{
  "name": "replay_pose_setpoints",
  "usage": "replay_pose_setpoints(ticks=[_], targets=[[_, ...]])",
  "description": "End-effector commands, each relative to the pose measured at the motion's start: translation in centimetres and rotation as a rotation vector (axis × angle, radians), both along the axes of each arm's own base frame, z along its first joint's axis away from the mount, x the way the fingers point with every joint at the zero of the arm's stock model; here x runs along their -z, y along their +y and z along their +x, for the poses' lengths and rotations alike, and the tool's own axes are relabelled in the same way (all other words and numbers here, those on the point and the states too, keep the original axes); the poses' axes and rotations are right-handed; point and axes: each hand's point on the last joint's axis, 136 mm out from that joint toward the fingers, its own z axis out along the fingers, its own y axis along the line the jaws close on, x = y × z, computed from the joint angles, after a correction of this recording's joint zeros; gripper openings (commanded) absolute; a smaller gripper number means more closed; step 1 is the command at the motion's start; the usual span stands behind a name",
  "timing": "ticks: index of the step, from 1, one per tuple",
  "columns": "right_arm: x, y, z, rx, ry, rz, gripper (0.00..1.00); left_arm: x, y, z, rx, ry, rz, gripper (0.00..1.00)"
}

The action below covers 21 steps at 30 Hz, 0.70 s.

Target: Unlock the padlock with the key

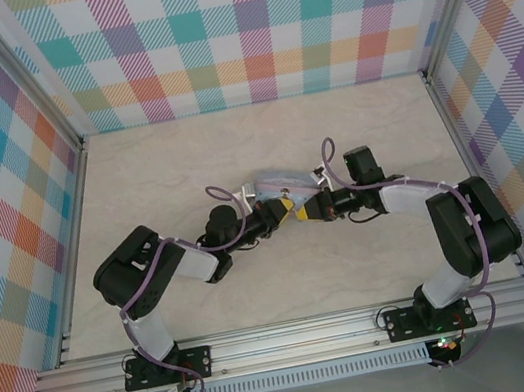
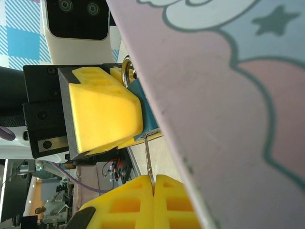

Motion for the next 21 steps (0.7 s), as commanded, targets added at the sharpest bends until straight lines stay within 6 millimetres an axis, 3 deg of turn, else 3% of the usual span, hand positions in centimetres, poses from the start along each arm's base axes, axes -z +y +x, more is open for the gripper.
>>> replay_pose_setpoints(ticks=[1,11,21], targets=[[0.1,0.3,1.2,0.01,-0.029,-0.016,0.01,-4.1,-1.3,-1.7,0.112,-0.125,-0.079,0.0],[-1.1,0.7,3.1,0.035,-0.054,0.024,0.01,-4.3,-1.5,-2.6,0.143,-0.14,-0.078,0.0],[-2.3,-0.7,4.4,0.095,-0.076,0.053,0.02,-3.8,-1.1,-2.7,0.132,-0.136,-0.053,0.0]])
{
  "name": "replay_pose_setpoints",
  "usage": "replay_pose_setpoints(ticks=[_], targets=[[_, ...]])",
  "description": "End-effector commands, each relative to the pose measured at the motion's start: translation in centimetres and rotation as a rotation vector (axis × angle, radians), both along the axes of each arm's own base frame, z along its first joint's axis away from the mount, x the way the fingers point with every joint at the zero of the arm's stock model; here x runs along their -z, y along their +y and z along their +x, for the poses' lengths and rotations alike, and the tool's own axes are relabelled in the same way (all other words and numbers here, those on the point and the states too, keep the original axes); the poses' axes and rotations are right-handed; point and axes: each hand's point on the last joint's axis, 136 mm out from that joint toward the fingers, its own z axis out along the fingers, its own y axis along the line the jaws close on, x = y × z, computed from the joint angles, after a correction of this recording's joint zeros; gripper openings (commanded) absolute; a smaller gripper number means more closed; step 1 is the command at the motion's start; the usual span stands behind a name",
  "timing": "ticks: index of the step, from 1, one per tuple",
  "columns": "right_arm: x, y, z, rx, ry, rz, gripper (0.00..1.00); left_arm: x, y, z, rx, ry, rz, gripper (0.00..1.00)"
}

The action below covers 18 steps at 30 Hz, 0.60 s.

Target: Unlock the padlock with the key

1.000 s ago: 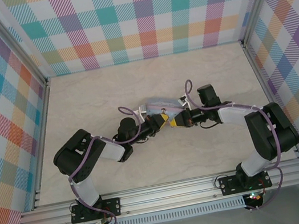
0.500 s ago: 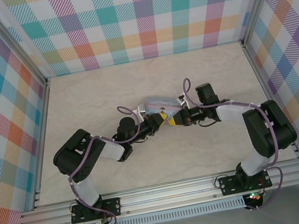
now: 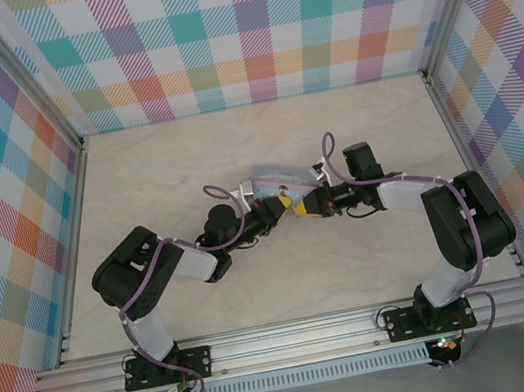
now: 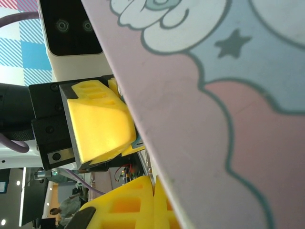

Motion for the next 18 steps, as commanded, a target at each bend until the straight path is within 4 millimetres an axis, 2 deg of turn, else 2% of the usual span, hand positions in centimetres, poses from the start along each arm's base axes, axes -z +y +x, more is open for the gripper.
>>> replay_pose_setpoints(ticks=[1,8,18], targets=[[-1.8,-0.8,3.1,0.077,-0.132,0.008,0.02,-3.3,-1.4,-3.2,0.156,-0.102,-0.058,0.0],[-2.1,-0.8,3.5,0.118,-0.124,0.042,0.01,-4.1,-1.7,-3.1,0.148,-0.106,-0.084,0.0],[-0.9,0.0,3.4,0.139,-0.127,0.067,0.01,-5.3,-2.7,-2.7,0.105,-0.088,-0.143,0.0]])
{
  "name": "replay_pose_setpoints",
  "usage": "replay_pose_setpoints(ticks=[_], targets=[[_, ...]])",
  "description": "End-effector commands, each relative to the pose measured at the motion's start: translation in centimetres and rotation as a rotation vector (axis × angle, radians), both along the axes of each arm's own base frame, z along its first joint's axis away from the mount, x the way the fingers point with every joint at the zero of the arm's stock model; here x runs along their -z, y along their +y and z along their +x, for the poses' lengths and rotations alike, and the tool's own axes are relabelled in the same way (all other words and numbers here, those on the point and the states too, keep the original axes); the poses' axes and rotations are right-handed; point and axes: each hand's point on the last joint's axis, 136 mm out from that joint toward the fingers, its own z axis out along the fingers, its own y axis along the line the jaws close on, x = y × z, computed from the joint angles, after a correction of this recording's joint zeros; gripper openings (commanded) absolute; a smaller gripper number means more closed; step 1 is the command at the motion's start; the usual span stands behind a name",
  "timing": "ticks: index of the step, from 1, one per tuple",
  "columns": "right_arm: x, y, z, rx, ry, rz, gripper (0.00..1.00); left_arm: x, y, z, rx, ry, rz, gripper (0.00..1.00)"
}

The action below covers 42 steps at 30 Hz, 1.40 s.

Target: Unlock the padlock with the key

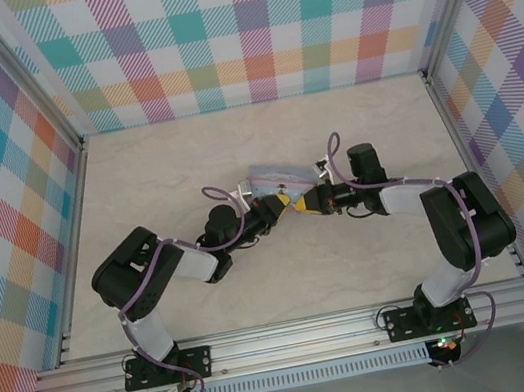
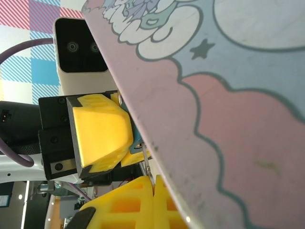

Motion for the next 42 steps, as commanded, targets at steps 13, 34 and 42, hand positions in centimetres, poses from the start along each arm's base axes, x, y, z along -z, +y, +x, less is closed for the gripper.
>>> replay_pose_setpoints(ticks=[13,34,42], targets=[[-3.5,1.1,3.2,0.061,-0.151,0.13,0.01,-5.5,-3.8,-3.4,0.162,-0.103,-0.148,0.0],[-5.6,0.4,3.4,0.073,-0.188,0.065,0.0,-2.1,-4.2,-3.8,0.189,-0.072,-0.079,0.0],[-4.4,0.3,4.2,0.09,-0.159,0.074,0.0,-3.6,-4.4,-4.2,0.21,-0.086,-0.108,0.0]])
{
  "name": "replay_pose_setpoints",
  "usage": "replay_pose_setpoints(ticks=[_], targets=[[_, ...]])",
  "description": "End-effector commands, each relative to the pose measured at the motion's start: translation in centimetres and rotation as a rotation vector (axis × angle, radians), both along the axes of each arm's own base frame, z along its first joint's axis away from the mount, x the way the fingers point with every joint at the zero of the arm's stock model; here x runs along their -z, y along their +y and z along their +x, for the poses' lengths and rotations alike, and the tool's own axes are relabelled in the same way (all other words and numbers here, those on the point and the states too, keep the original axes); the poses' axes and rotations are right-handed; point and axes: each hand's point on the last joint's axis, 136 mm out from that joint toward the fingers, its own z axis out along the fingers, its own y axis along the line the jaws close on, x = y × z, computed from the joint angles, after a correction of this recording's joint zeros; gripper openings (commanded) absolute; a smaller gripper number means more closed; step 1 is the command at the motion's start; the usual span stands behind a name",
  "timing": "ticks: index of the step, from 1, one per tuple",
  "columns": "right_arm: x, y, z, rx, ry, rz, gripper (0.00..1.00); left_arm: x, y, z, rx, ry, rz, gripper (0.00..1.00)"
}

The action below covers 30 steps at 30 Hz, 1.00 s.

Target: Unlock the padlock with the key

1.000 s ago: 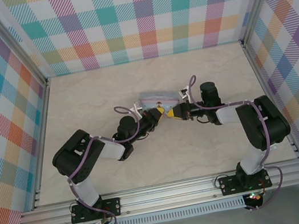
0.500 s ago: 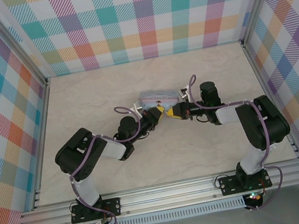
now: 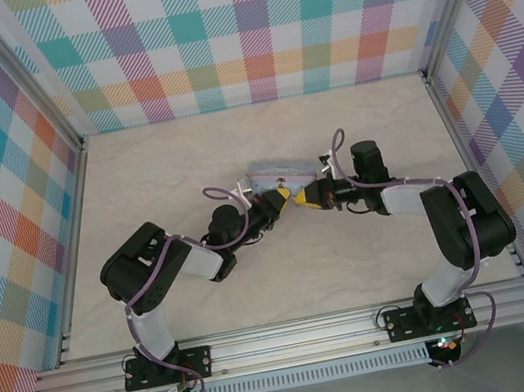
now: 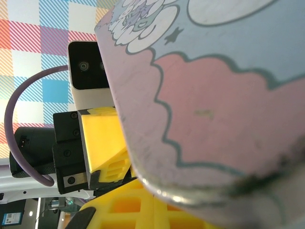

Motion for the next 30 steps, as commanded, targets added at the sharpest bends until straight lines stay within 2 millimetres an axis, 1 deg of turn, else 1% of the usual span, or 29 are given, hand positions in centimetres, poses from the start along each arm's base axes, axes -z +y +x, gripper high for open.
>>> replay_pose_setpoints(ticks=[1,6,7,12,14,18,23,25,28,30], targets=[[-3.0,0.6,2.8,0.037,-0.192,0.031,0.0,-3.4,-4.0,-5.6,0.276,-0.093,-0.054,0.0],[-1.6,0.4,3.3,0.05,-0.173,0.011,0.0,-4.5,-3.8,-5.8,0.273,-0.105,-0.075,0.0],[-1.8,0.6,3.5,0.047,-0.198,0.021,0.0,-4.7,-3.7,-5.7,0.27,-0.106,-0.079,0.0],[-0.6,0.6,3.6,0.037,-0.207,0.011,0.01,-6.2,-4.0,-5.8,0.281,-0.12,-0.11,0.0],[-0.5,0.6,3.6,0.036,-0.218,0.006,0.01,-6.4,-4.1,-5.8,0.282,-0.121,-0.116,0.0],[-1.3,0.9,3.5,0.023,-0.243,0.031,0.01,-6.2,-4.1,-5.7,0.282,-0.111,-0.115,0.0],[-1.8,2.3,2.7,-0.012,-0.244,0.062,0.01,-5.6,-4.3,-5.5,0.277,-0.104,-0.107,0.0],[-2.3,2.6,2.5,-0.016,-0.244,0.086,0.01,-5.3,-4.5,-5.6,0.283,-0.102,-0.101,0.0],[-3.1,2.5,2.6,-0.008,-0.252,0.095,0.01,-4.4,-4.5,-5.7,0.286,-0.098,-0.078,0.0],[-3.9,2.5,2.6,-0.005,-0.263,0.09,0.01,-3.1,-4.5,-5.8,0.291,-0.089,-0.048,0.0]])
